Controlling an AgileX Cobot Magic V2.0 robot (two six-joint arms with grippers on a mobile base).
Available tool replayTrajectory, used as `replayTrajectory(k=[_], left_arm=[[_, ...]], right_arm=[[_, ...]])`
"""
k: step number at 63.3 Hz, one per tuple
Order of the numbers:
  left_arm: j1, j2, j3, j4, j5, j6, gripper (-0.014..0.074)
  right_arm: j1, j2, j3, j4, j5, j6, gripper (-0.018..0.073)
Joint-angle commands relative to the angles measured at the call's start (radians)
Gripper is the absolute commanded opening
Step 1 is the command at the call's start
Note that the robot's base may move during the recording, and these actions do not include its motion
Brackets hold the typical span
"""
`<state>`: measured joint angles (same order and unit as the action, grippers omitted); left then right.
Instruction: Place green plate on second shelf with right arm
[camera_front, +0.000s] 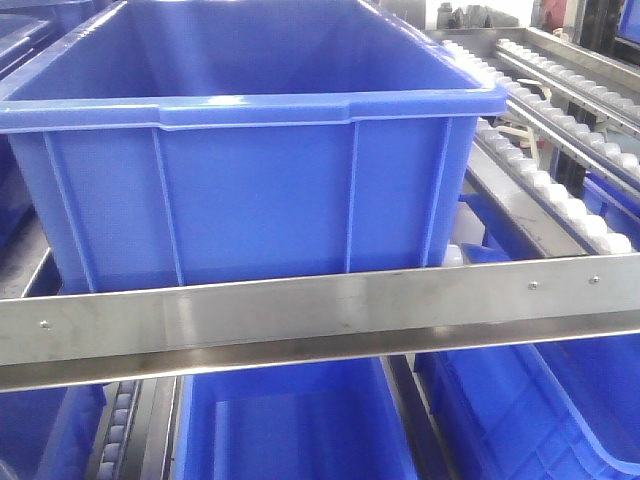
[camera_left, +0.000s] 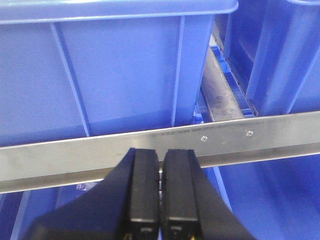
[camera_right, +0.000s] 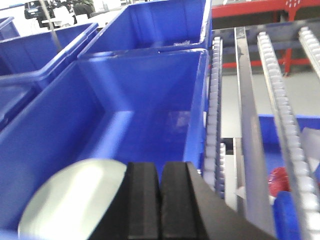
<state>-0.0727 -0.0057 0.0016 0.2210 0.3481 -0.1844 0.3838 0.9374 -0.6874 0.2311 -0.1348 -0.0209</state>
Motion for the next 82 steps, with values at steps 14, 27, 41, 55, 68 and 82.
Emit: replayTrajectory(k=[14,27,41,55,68,82], left_arm=[[-0.004,-0.024,0.042,0.001,-0.061,-0.005,0.0125],[-0.004,-0.024,0.042,0.001,-0.061,-0.005,0.0125],[-0.004,-0.024,0.042,0.001,-0.061,-0.005,0.0125],[-0.004,-0.024,0.042,0.001,-0.061,-0.005,0.0125],[-0.004,-0.024,0.042,0.001,-0.061,-0.005,0.0125],[-0.004,-0.022,0.042,0.001,-0.061,-0.005,0.0125]], right_arm=[[-0.005,-0.195,0.13,-0.009,-0.101,-0.039,0.0053],[-0.005,-0.208,0.13,-0.009,-0.084,-0.039,0.0053],[-0.005,-0.208,0.13,-0.009,-0.083,-0.039,0.0053],[-0.005,-0.208,0.13,-0.009,-0.075,-0.039,0.0053],[-0.007,-0.253,0.152,-0.009,-0.079,-0.039,0.0053],[-0.121,-0.448,0.34,-0.009,-0.073,-0.037,0.0052]])
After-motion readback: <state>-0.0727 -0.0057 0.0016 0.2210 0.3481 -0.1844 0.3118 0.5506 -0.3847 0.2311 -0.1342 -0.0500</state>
